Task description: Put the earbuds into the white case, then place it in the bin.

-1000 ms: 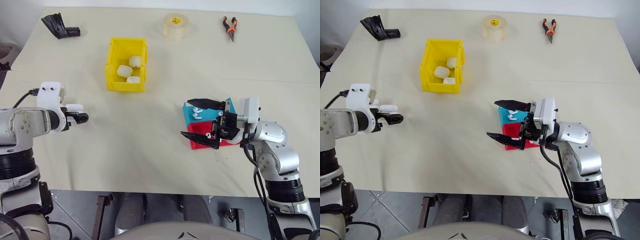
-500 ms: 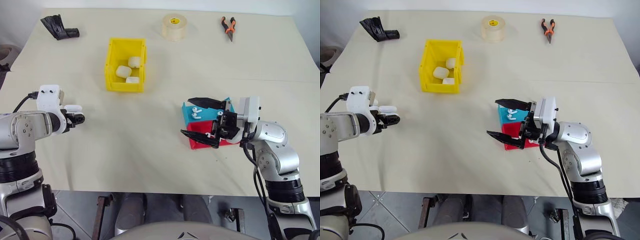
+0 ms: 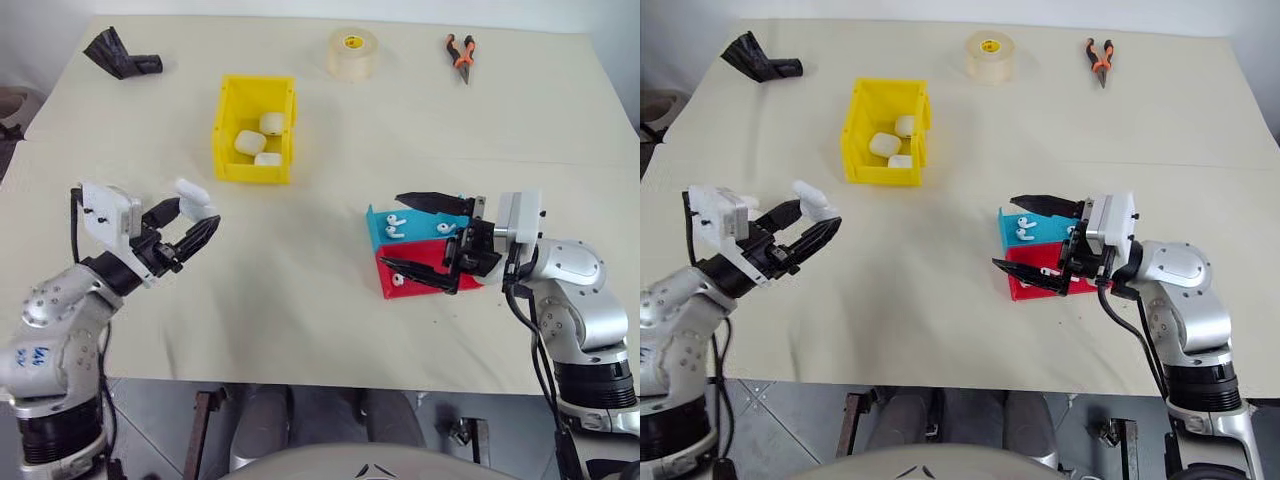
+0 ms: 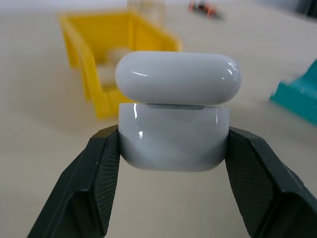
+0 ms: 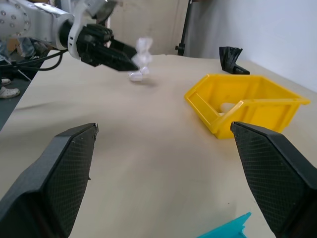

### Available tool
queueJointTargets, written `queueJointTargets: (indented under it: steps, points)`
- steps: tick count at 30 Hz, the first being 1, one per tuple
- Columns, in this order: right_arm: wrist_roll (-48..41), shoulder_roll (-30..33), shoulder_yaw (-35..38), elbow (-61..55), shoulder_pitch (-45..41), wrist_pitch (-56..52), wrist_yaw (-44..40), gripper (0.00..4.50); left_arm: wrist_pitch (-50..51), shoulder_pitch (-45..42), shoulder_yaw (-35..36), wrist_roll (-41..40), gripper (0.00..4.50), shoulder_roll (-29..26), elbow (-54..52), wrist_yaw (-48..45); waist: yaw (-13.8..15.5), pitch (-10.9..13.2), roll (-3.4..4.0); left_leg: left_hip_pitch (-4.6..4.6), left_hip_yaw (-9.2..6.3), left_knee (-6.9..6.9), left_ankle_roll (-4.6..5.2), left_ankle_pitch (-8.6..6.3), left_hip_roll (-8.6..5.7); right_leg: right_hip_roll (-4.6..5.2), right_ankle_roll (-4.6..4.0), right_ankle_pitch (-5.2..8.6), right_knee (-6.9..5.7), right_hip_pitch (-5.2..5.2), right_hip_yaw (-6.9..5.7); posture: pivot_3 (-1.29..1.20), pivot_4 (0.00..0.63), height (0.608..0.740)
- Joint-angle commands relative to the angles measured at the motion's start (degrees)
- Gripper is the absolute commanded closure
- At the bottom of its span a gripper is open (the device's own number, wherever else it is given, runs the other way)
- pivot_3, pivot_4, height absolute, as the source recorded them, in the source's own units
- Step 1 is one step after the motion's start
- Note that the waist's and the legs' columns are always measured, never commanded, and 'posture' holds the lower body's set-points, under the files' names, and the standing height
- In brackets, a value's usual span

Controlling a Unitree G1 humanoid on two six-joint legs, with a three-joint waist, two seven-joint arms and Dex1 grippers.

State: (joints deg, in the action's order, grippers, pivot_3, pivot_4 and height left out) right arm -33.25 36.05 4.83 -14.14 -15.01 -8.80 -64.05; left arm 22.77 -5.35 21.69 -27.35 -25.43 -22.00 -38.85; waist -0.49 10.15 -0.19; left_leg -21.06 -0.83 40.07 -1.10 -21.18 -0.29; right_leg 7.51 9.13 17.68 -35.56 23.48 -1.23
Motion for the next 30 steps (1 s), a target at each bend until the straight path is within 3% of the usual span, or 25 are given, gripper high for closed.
queueJointTargets:
  steps: [1,11,20,24,30]
  points:
    - [-1.05,2.49,3.65,-1.89,1.13,-0.28,0.0,0.0,-11.7,-0.57,-6.63,-0.83,1.72,4.01,0.87,-7.06,0.61,0.0,0.0,-0.01,0.03,0.01,0.04,-0.02,-0.02,0.01,0.01,-0.02,-0.04,-0.02,0.0,0.0,0.15,0.74]
    - [-0.08,12.23,18.64,-2.43,13.93,0.31,-1.27,0.0,-26.12,-6.94,-24.36,-0.84,1.72,14.0,11.05,-21.19,1.36,0.0,-0.01,-0.05,0.17,0.02,0.24,-0.1,-0.06,0.0,0.06,-0.06,-0.01,-0.09,-0.07,0.0,0.15,0.74]
    - [1.92,14.82,29.05,-2.1,27.28,2.93,-4.97,0.0,-34.41,-15.96,-29.49,-1.13,1.72,19.09,23.26,-30.09,1.81,-0.04,0.05,0.03,0.35,0.04,0.31,-0.06,-0.04,-0.04,0.17,-0.12,0.02,-0.11,0.03,0.0,0.15,0.74]
    - [1.15,14.79,28.72,-6.46,28.81,0.05,-3.19,0.0,-35.17,-16.82,-29.73,0.33,1.72,18.52,24.89,-29.62,1.78,-0.04,0.05,0.03,0.36,0.03,0.33,-0.06,-0.04,-0.04,0.21,-0.13,0.05,-0.12,0.06,0.0,0.15,0.74]
    - [2.28,25.02,20.56,-14.58,26.1,-16.7,1.01,0.0,-34.08,-14.17,-29.6,1.15,1.72,16.4,22.35,-27.06,1.7,-0.06,0.09,0.05,0.31,0.05,0.33,-0.05,-0.03,-0.03,0.21,-0.14,0.03,-0.12,0.09,0.0,0.15,0.74]
